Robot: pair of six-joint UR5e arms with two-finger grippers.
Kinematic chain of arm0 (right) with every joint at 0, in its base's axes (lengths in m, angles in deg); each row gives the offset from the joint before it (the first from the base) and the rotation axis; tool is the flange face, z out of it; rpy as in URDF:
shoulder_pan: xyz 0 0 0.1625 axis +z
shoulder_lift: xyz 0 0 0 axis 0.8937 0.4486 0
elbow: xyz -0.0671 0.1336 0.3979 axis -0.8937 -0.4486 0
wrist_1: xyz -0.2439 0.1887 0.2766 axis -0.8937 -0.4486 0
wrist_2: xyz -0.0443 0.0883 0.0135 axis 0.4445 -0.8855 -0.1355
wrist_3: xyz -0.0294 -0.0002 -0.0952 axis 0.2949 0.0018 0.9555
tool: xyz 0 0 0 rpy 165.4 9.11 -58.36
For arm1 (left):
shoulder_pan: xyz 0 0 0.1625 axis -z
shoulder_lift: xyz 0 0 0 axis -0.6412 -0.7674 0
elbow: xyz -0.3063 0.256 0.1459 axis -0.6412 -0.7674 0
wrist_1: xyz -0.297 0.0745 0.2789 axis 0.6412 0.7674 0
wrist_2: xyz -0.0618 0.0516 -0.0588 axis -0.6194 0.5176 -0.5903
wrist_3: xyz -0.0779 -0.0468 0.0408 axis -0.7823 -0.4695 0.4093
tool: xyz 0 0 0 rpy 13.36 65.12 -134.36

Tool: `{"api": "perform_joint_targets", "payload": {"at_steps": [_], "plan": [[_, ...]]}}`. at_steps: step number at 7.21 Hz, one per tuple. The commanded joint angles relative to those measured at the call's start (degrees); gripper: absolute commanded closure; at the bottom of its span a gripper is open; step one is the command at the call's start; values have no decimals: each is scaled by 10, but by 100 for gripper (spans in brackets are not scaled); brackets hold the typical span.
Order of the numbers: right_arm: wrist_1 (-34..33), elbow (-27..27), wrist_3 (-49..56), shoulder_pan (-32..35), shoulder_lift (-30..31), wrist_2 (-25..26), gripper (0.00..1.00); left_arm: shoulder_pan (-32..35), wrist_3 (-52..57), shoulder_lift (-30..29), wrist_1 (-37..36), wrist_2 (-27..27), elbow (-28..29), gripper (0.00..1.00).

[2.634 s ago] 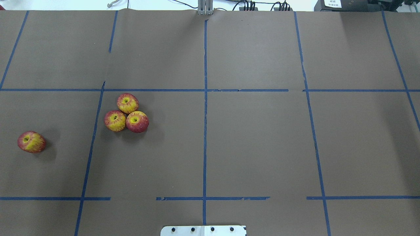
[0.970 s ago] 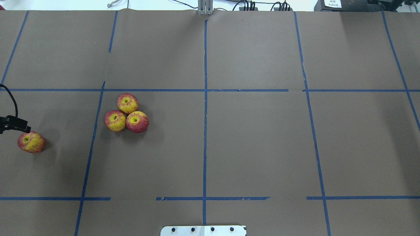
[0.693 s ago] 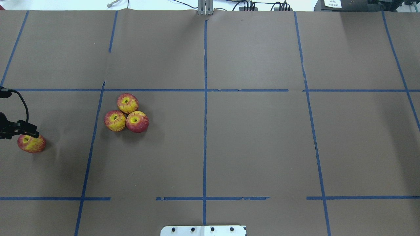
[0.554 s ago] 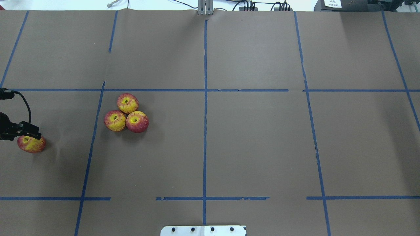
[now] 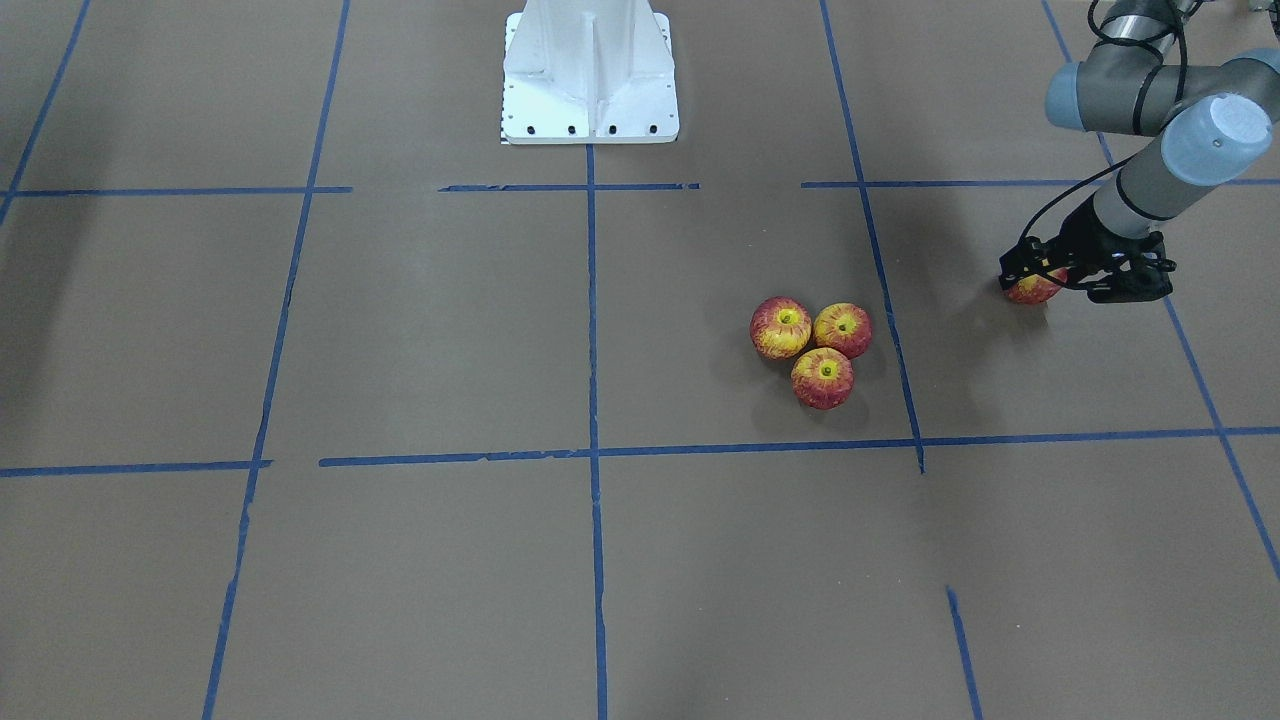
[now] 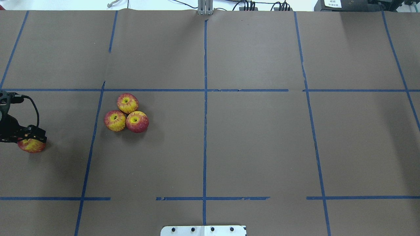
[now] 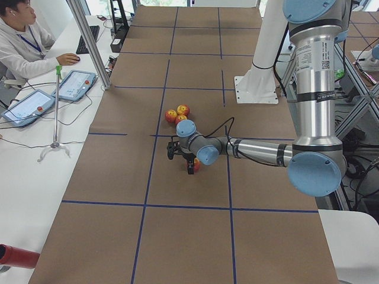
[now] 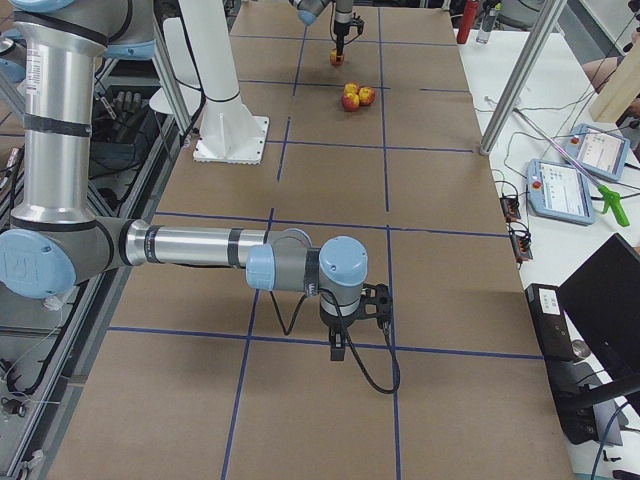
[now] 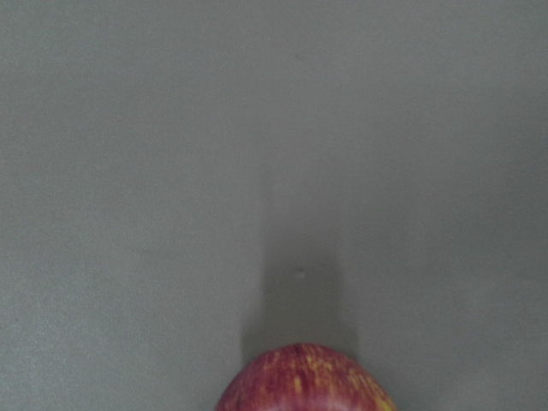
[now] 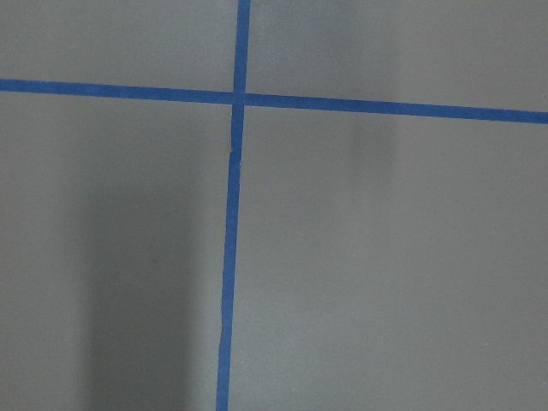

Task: Stack apples
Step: 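Lower the left gripper onto the lone apple and close on it, then lift the apple with the left gripper and carry it over the cluster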

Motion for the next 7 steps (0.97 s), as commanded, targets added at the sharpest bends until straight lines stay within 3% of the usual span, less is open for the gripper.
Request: {"api": "perform_joint_targets", "payload": {"at_steps": [1, 2, 3, 4, 5, 6, 7], "plan": [[0, 0, 0, 0, 0, 0, 0, -2, -1, -2, 0, 4, 5, 14], [0, 0, 0, 0, 0, 0, 0, -2, -1, -1, -1, 4, 5, 44], [0, 0, 0, 0, 0, 0, 0, -2, -3, 3, -1, 3, -5, 85], [0, 0, 0, 0, 0, 0, 0, -1, -24, 5, -23, -2, -52, 100], [0, 0, 0, 0, 0, 0, 0, 0, -39, -27, -119, -2, -109, 100], [0, 0, 0, 0, 0, 0, 0, 2, -40, -116, -247, -2, -126, 100], [0, 0, 0, 0, 0, 0, 0, 1, -44, -207, -326, -2, -119, 100]]}}
